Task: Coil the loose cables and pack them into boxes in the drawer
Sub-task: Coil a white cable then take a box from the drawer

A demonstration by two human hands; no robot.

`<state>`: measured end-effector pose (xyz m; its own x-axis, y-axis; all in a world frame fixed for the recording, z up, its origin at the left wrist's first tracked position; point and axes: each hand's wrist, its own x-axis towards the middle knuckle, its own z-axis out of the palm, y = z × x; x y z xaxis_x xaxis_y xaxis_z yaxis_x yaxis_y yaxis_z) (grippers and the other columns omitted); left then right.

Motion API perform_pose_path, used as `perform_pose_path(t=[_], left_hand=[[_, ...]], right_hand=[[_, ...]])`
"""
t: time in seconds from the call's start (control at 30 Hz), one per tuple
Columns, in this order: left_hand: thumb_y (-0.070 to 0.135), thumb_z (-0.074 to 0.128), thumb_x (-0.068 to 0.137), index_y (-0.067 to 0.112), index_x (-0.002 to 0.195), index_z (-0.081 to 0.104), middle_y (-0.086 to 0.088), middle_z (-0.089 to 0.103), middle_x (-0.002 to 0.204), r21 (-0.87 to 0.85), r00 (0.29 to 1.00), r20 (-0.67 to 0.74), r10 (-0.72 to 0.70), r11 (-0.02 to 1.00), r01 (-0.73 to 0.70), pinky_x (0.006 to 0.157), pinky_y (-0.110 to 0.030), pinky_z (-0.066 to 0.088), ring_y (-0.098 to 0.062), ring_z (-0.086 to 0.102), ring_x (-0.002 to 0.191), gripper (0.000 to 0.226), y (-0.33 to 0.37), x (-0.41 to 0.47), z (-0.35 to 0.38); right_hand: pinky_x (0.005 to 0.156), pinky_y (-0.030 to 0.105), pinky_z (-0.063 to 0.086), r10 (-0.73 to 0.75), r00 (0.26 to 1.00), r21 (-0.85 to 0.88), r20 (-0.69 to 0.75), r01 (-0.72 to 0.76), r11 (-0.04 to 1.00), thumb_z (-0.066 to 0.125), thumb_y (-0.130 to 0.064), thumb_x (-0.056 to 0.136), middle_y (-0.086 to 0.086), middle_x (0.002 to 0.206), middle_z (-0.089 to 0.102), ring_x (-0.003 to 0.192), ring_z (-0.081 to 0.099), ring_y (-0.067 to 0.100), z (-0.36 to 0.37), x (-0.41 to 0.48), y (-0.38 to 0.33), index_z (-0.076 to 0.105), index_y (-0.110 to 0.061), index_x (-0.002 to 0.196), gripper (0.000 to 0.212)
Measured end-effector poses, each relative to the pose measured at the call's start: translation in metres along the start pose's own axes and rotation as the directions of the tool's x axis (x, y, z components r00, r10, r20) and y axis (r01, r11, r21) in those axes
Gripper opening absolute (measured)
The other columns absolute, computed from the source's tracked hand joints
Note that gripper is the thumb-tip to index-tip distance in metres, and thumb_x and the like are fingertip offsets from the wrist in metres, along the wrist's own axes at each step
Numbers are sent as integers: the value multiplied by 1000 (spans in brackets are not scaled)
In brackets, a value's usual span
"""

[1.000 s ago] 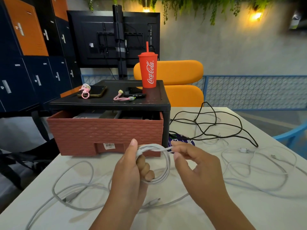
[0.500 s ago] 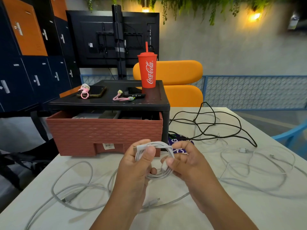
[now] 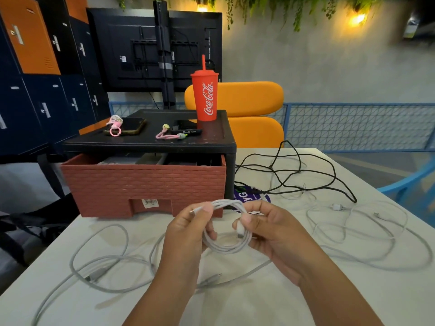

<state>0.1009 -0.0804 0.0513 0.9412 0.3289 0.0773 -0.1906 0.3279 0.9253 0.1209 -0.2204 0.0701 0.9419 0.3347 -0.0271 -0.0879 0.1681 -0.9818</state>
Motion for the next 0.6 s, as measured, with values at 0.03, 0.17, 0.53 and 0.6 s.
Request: perform_pose_path(t=[0.03,0.17,0.53,0.6], left_hand=[[14,57,88,14,73,65,0,49,52,44,1000,21,-6,999,6,61,-30,41,-13,44,52,16,-2,0,0],[11,59,87,19,74,68,5,60,59,232,995,98,-14,973,-9,56,-20,45,-4,51,54,18,-10,-1,2],[41,56,73,42,106,63,21,61,78,582,824,564,52,682,-442,66,-16,45,-1,54,71,33,-39,-52,30],[42,63,69,43,105,63,24,60,81,560,784,621,8,695,-451,69,-13,43,3,54,76,37,-43,-58,34]], right_hand=[[59,18,47,3,999,-12,-41,-4,1000,63,-11,82,3,67,68,58,61,7,-4,0,-2,60,-14,88,7],[55,18,46,-21,992,-122,-124,6,993,59,-13,87,-1,61,65,52,56,5,-18,-2,-9,64,-11,85,6],[36,15,27,-5,903,-421,-429,-195,886,44,-1,85,-7,35,45,28,34,2,-60,-33,15,61,-11,66,27],[48,21,33,-76,889,-499,-452,-181,848,47,-8,82,-5,37,48,39,43,6,-68,-44,22,61,-13,61,26]])
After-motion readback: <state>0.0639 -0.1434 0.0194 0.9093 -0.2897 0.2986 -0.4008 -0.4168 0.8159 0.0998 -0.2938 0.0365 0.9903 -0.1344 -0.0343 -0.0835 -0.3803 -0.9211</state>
